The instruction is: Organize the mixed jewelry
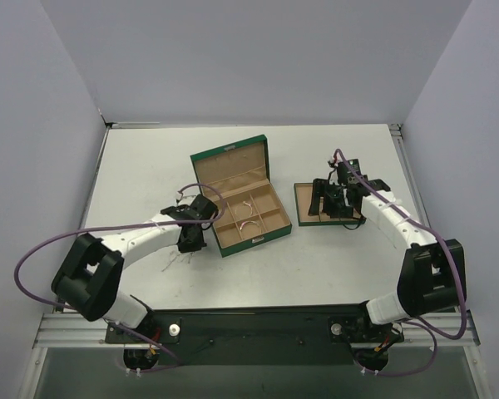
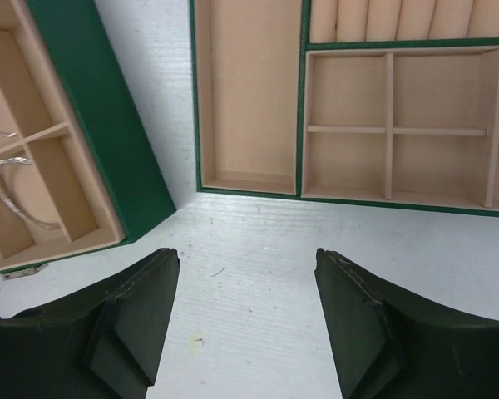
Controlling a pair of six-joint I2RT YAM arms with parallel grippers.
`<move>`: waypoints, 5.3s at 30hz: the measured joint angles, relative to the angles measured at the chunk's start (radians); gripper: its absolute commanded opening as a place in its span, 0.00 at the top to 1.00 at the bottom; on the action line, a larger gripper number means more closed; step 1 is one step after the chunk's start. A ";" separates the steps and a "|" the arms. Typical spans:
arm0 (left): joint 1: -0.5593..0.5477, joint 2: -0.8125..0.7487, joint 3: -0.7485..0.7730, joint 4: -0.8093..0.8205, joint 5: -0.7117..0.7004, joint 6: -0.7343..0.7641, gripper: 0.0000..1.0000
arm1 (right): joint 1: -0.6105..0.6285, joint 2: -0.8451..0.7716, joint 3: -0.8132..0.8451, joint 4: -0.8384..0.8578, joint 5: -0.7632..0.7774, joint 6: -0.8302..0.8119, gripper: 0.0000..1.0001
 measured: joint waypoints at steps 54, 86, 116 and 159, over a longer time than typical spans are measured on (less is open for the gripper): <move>-0.025 0.041 0.777 -0.003 0.643 0.369 1.00 | 0.357 -0.126 -0.042 0.640 -0.081 0.273 0.38; -0.037 0.000 0.778 0.062 0.662 0.367 1.00 | 0.361 0.067 -0.179 1.044 -0.155 0.427 0.51; -0.037 -0.060 0.771 0.069 0.585 0.366 1.00 | 0.329 0.039 -0.260 1.067 -0.160 0.442 1.00; 0.081 0.004 0.203 0.659 0.497 0.247 0.28 | 0.294 0.209 0.376 0.382 -0.064 -0.124 1.00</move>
